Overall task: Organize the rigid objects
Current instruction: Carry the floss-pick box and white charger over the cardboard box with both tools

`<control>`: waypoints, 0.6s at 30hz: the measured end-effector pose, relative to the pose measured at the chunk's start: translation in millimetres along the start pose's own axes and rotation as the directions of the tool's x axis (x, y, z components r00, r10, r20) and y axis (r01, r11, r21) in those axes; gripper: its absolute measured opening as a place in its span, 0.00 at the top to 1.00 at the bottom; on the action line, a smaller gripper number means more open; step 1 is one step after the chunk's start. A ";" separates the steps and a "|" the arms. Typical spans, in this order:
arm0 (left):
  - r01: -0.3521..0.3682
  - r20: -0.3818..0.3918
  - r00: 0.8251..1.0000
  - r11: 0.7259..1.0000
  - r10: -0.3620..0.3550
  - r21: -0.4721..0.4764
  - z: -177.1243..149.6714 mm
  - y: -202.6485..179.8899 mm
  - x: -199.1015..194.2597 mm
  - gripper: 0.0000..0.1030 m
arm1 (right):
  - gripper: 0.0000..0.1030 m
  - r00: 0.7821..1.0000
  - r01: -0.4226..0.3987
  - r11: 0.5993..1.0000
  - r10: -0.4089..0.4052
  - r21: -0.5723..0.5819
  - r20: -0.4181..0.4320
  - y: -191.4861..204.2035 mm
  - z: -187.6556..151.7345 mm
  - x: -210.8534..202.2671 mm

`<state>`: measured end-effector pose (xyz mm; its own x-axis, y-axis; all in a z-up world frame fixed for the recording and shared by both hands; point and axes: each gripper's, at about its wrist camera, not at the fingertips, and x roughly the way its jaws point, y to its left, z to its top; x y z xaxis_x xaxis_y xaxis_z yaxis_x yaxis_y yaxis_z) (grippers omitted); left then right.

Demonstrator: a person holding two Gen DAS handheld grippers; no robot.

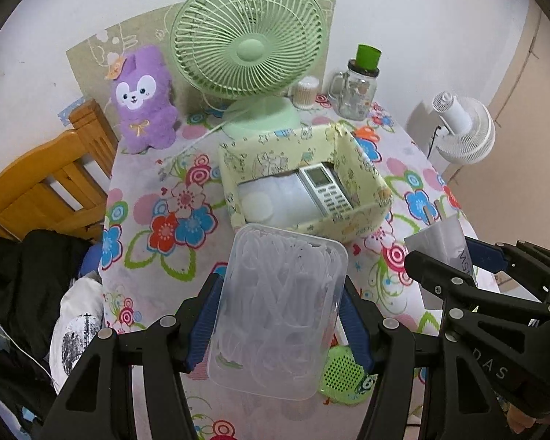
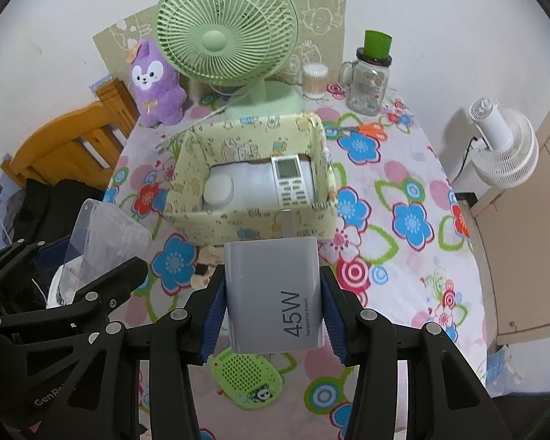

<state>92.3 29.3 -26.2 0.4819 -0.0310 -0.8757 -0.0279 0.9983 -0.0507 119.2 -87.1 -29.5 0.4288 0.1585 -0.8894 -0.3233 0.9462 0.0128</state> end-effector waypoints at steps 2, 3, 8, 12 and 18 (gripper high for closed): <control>-0.007 0.008 1.000 1.000 0.007 -0.004 4.8 0.7 -0.9 0.38 | 0.50 1.000 -0.007 1.000 0.007 -0.001 0.001 -1.0 5.5 0.7; -0.009 0.011 1.000 1.000 0.009 -0.002 7.0 0.8 -1.0 0.38 | 0.50 1.000 -0.009 1.000 0.009 -0.004 0.002 -1.2 9.3 1.2; -0.015 0.021 1.000 1.000 0.016 -0.008 21.3 1.8 4.4 0.38 | 0.50 1.000 -0.007 1.000 0.007 -0.023 0.008 -3.7 25.4 6.7; -0.017 0.019 1.000 1.000 0.018 -0.017 32.3 4.3 13.2 0.38 | 0.50 1.000 -0.009 0.999 0.009 -0.036 -0.001 -6.6 39.2 15.7; -0.025 0.012 1.000 0.999 0.026 -0.036 48.2 9.0 28.9 0.38 | 0.50 1.000 -0.017 0.999 0.017 -0.050 -0.005 -9.8 57.3 32.0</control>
<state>148.1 39.7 -28.8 0.4912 -0.0049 -0.8710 -0.0718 0.9964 -0.0461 184.4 -75.2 -31.9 0.4193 0.1728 -0.8912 -0.3726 0.9280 0.0046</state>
